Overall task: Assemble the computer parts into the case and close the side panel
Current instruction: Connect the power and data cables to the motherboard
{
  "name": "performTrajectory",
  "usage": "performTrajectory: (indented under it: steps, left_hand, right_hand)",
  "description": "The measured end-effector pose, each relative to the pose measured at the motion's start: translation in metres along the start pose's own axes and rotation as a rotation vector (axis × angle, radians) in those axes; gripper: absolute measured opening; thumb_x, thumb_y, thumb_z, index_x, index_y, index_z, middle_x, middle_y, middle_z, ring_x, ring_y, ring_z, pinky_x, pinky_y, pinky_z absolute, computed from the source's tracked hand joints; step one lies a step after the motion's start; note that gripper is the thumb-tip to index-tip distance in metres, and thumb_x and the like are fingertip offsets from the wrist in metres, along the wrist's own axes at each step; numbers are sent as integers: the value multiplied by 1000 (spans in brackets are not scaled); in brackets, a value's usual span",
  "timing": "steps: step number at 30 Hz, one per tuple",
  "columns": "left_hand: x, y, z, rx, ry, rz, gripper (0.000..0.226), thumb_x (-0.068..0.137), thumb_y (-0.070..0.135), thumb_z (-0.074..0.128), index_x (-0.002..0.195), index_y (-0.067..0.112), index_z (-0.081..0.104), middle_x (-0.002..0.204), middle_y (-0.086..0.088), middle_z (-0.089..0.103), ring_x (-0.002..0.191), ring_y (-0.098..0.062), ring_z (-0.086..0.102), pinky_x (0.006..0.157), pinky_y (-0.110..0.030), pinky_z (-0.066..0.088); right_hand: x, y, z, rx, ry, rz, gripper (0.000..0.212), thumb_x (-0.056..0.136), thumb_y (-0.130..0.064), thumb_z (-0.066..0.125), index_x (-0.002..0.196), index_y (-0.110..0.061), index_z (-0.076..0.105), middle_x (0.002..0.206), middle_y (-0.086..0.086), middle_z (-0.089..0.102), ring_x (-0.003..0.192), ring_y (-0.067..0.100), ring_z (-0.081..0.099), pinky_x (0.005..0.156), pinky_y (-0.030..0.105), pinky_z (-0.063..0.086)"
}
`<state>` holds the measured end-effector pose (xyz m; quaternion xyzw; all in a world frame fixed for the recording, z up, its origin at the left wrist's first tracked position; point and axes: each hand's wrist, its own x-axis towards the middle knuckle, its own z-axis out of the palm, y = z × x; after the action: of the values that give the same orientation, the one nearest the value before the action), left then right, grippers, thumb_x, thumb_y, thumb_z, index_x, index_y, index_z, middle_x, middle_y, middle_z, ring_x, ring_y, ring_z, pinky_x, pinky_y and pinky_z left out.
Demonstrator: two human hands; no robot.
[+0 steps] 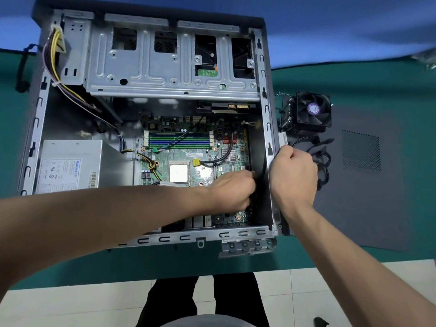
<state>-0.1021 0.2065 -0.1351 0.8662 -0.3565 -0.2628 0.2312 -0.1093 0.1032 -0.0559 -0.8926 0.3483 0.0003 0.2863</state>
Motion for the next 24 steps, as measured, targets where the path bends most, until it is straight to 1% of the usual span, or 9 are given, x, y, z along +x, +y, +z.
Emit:
performTrajectory:
  steps: [3, 7, 11, 15, 17, 19, 21, 23, 24]
  left_hand:
    - [1, 0, -2, 13, -6, 7, 34, 76, 2, 57, 52, 14, 34, 85, -3, 40, 74, -19, 42, 66, -28, 38]
    - [2, 2, 0, 41, -62, 16, 31, 76, 1, 54, 55, 12, 34, 79, -7, 46, 78, -27, 55, 70, -36, 49]
    - [5, 3, -5, 65, -108, 16, 17, 75, 2, 53, 62, 9, 45, 83, -14, 55, 77, -30, 57, 70, -37, 52]
    - [5, 4, -8, 58, -110, -48, 20, 75, 4, 55, 61, 9, 43, 78, -12, 52, 70, -29, 53, 63, -32, 45]
    - [5, 3, -10, 30, -118, -94, 32, 78, 9, 61, 55, 11, 39, 75, -12, 56, 68, -29, 54, 59, -31, 45]
    - [5, 1, -13, 10, -131, -107, 41, 81, 14, 65, 52, 15, 36, 66, -7, 52, 64, -25, 52, 52, -26, 37]
    - [4, 1, -14, -36, -148, -124, 41, 81, 15, 68, 54, 16, 38, 58, 0, 46, 61, -22, 51, 46, -23, 30]
    - [4, 0, -17, -69, -145, -140, 34, 80, 15, 69, 59, 14, 42, 62, 1, 47, 66, -21, 52, 48, -24, 34]
    - [2, 1, -18, -67, -129, -138, 28, 80, 14, 69, 65, 12, 46, 70, -1, 49, 71, -21, 52, 54, -26, 38]
  right_hand:
    - [0, 0, 0, 4, -9, 7, 40, 93, -21, 31, 55, -13, 41, 59, 3, 49, 55, 19, 41, 58, 33, 32]
    - [0, -1, 0, 2, -12, 14, 40, 94, -21, 31, 56, -12, 42, 61, 3, 49, 56, 19, 41, 60, 33, 31]
    - [1, -1, 0, 9, -24, 10, 40, 93, -20, 31, 54, -12, 39, 59, 4, 48, 55, 20, 39, 58, 33, 30]
    - [0, 0, 1, 4, -19, 4, 41, 93, -19, 31, 54, -11, 39, 59, 4, 47, 53, 17, 38, 55, 33, 28]
    - [0, 0, 0, 1, -20, 5, 41, 93, -19, 31, 54, -11, 39, 58, 5, 47, 53, 17, 38, 51, 32, 27]
    - [0, 0, 0, 0, -16, 7, 41, 93, -19, 31, 53, -10, 39, 58, 5, 48, 53, 17, 38, 50, 32, 26]
    - [-1, -2, -1, -10, -16, 5, 42, 93, -19, 30, 54, -10, 40, 59, 5, 49, 53, 16, 39, 49, 31, 26]
    - [-1, -1, -1, -10, -19, 4, 41, 94, -20, 30, 57, -9, 45, 61, 4, 50, 56, 18, 42, 51, 32, 27]
    - [-2, -2, -2, -18, -18, 3, 40, 94, -20, 30, 60, -7, 47, 62, 4, 50, 58, 21, 43, 53, 32, 28]
